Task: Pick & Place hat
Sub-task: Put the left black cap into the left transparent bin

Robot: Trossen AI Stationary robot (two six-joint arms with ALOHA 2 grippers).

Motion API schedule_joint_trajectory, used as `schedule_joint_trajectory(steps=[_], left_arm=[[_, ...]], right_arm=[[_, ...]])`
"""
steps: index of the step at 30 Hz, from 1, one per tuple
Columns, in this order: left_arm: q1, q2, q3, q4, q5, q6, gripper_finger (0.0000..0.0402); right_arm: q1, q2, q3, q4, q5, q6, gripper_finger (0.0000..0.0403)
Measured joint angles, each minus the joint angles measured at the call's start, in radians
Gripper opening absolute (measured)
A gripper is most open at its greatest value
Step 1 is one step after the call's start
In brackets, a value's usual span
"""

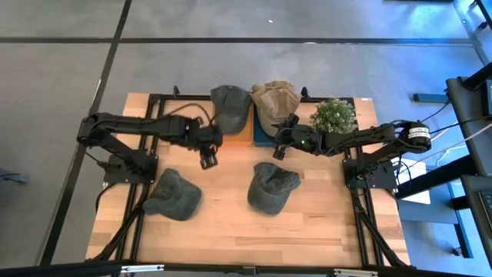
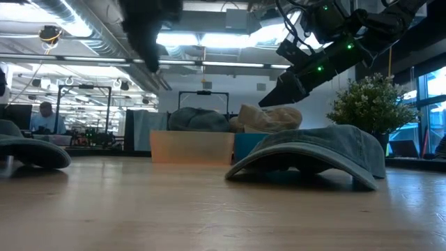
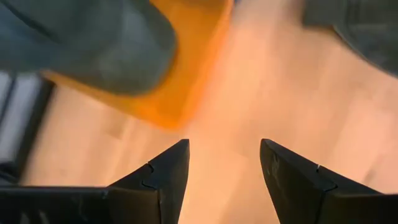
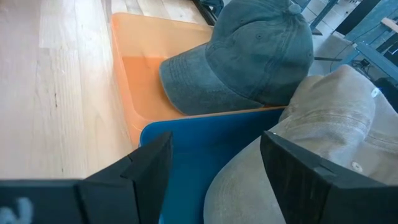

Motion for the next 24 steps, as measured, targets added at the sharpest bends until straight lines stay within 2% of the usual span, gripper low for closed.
schedule_joint_trajectory(steps=[4, 11, 18, 24], left_arm=[[-0.069, -0.045, -0.107, 0.002, 0.025, -0.193, 0.0189], [-0.240, -0.125, -0.261, -0.034, 0.057, -0.620, 0.0191], [-0.467, -0.147, -0.395, -0.039, 0.165, -1.034, 0.0187], [-0.618, -0.146, -0.478, -0.039, 0.259, -1.361, 0.0191]], right_arm=[[0.000, 0.000, 0.000, 0.000, 0.000, 0.000, 0.0243], [0.000, 0.000, 0.000, 0.002, 0.000, 0.000, 0.0243], [0.000, 0.000, 0.000, 0.003, 0.000, 0.000, 0.0243], [0.000, 0.000, 0.000, 0.017, 0.000, 0.000, 0.0243]])
